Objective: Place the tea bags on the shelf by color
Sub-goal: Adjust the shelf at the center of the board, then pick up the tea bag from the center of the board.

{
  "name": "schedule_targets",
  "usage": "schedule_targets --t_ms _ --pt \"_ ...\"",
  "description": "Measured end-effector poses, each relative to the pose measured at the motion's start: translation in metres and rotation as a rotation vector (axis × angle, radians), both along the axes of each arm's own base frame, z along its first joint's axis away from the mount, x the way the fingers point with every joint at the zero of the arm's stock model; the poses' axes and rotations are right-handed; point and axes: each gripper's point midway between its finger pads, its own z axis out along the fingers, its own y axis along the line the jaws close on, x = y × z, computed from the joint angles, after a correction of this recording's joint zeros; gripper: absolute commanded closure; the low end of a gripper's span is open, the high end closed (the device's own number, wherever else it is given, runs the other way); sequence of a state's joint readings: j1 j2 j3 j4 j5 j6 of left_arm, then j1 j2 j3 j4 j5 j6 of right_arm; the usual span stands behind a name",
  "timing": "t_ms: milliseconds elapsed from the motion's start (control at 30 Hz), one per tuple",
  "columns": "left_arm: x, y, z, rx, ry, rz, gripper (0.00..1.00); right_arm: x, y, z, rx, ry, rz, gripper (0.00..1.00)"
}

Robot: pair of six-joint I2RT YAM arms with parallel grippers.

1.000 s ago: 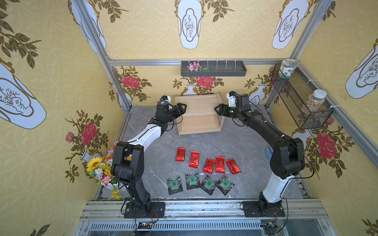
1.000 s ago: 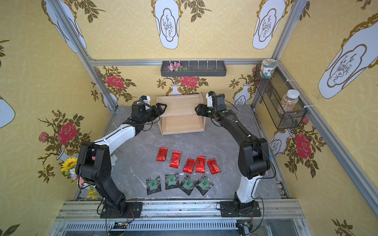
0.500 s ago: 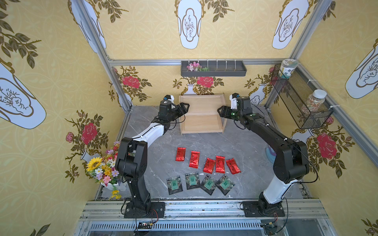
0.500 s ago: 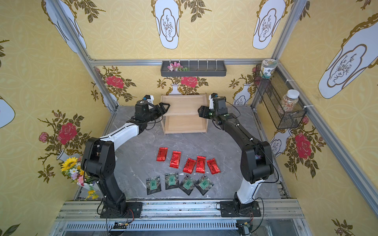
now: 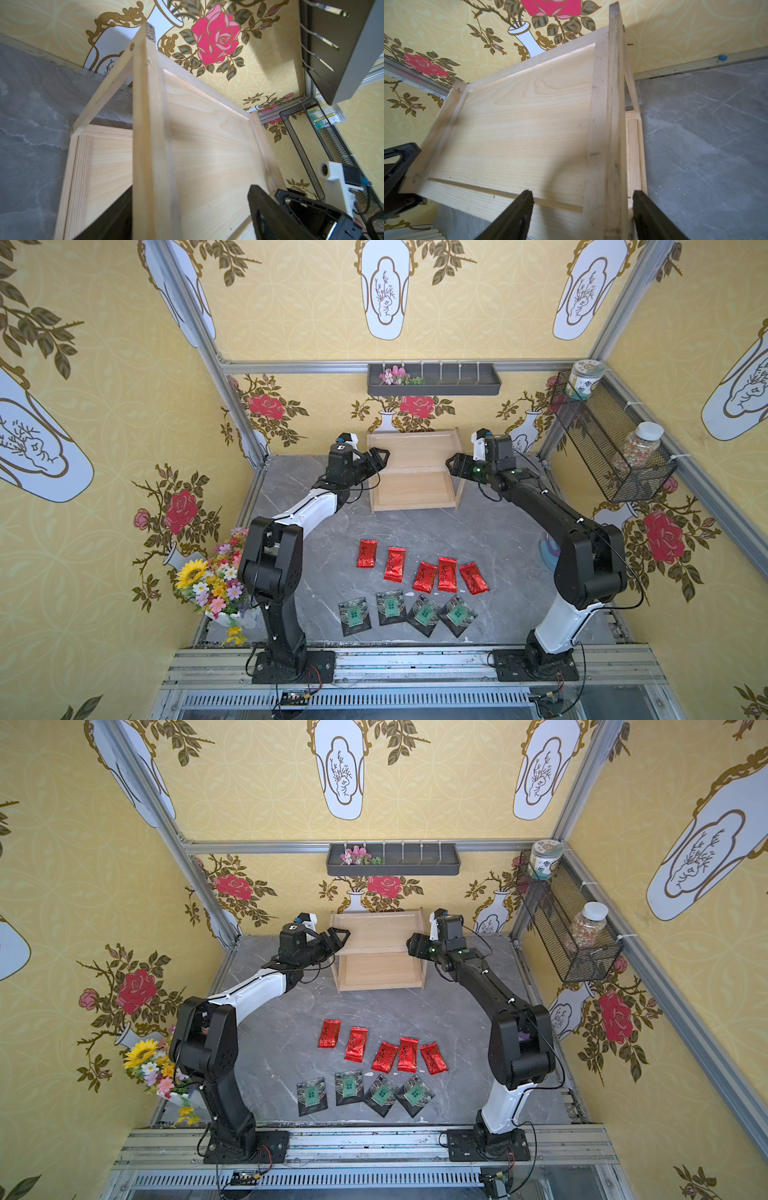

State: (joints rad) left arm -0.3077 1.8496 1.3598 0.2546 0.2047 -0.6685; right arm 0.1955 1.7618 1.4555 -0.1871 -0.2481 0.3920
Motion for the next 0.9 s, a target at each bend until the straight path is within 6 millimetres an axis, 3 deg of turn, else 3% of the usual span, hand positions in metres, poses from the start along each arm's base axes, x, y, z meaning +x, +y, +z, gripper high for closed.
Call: schedule_targets --t_ms 267,433,567,733,833,900 --pt "-0.015 0.036 0.028 0.053 -0.044 0.080 0.12 -0.007 -0.024 0.033 0.010 -0.046 -0.037 0.15" --pt "-0.052 0.047 0.021 0.084 -0.011 0.082 0.12 -0.040 -0.016 0.048 0.013 -0.068 -0.009 0.15" --pt "-0.099 0.059 -0.019 0.110 0.085 0.075 0.13 -0.094 0.044 0.034 0.002 -0.055 0.136 0.18" --pt "-0.157 0.068 -0.084 0.111 0.253 0.047 0.14 -0.166 0.149 -0.020 -0.012 0.040 0.384 0.21" --pt "-0.176 0.067 -0.108 0.093 0.324 0.026 0.16 -0.202 0.211 -0.050 -0.015 0.102 0.533 0.27" --pt "-0.183 0.065 -0.118 0.075 0.359 0.015 0.19 -0.211 0.233 -0.066 -0.006 0.136 0.566 0.31"
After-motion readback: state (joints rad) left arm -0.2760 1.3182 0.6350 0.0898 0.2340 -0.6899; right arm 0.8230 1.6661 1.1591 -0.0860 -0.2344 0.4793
